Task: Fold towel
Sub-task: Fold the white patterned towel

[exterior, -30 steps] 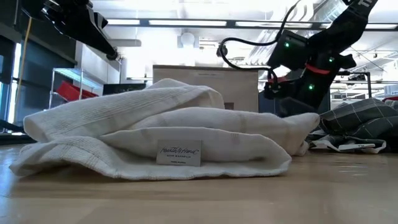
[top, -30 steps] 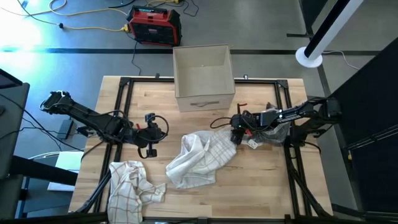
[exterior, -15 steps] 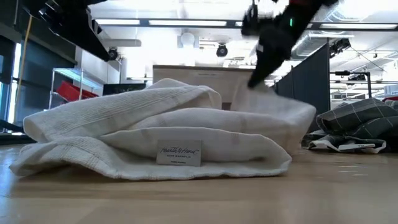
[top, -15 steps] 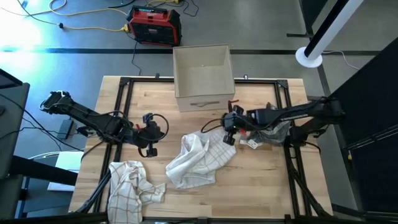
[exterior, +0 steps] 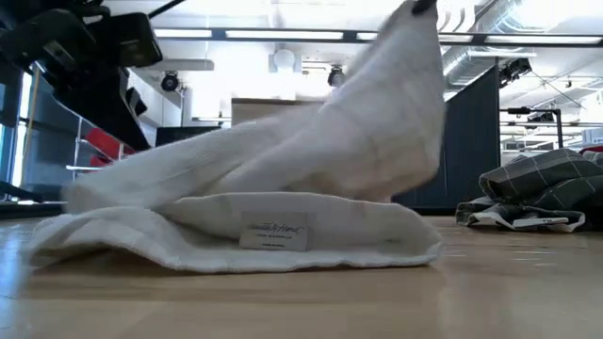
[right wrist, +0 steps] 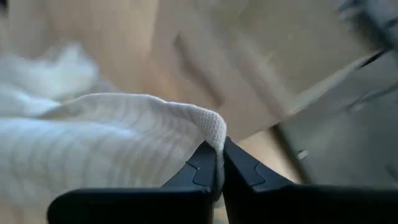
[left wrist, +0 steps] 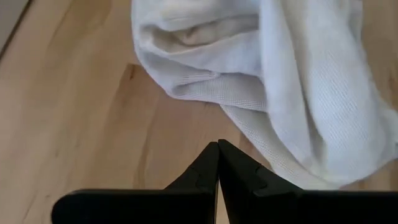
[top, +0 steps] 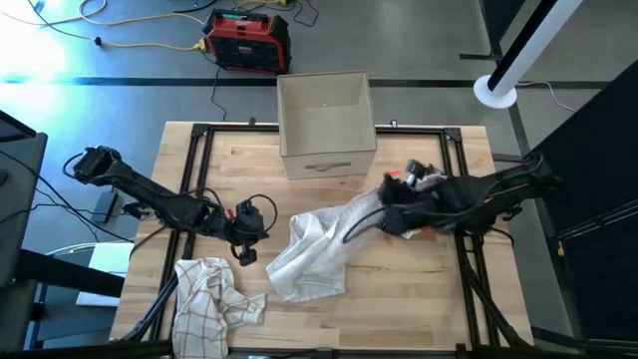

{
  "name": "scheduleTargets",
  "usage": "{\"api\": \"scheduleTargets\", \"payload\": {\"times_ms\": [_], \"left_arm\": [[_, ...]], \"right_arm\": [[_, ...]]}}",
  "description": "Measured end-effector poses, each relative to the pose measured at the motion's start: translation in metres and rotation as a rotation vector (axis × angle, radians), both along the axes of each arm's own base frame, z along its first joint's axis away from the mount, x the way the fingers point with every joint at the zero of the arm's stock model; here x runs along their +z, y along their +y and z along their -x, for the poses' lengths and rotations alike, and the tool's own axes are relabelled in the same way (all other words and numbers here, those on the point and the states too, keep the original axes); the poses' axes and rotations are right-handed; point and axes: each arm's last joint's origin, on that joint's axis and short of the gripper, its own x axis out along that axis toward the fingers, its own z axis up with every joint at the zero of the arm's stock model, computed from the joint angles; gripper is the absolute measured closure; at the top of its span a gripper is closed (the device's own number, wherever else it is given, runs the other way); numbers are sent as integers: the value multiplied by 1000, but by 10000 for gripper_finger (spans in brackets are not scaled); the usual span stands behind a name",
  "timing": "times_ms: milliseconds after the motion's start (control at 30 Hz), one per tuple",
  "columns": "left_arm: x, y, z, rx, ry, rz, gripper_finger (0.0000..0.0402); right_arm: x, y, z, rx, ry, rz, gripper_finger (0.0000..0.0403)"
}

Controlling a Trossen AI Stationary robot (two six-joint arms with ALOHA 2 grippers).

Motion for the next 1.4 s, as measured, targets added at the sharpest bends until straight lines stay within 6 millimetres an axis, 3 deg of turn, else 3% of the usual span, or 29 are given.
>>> {"api": "scheduleTargets", "payload": {"times_ms": [100, 267, 433, 533, 733, 933, 1100, 1400], "left_arm": [[-2, -3, -7, -19, -33, 0, 394], [13, -20, -14, -70, -134, -83, 392], [37, -58, -19, -68, -254, -248, 400], [40, -85, -26, -78, -276, -281, 401], [24, -134, -50, -58, -242, -305, 401], [11, -171, -70, -22, -54, -229, 395], [-9, -187, -92, 19, 35, -207, 351], [-48, -199, -101, -107, 225, -494, 291]], "right_arm": [[10, 6, 8, -19, -92, 46, 403], [7, 7, 9, -39, -115, 13, 403], [3, 8, 7, -65, -131, -16, 403], [4, 8, 7, -71, -144, -26, 403], [3, 9, 6, -62, -139, -41, 403], [2, 11, 6, -32, -112, -77, 403], [2, 16, 8, -3, -103, -102, 403], [2, 30, 14, 27, -126, -134, 403]]}}
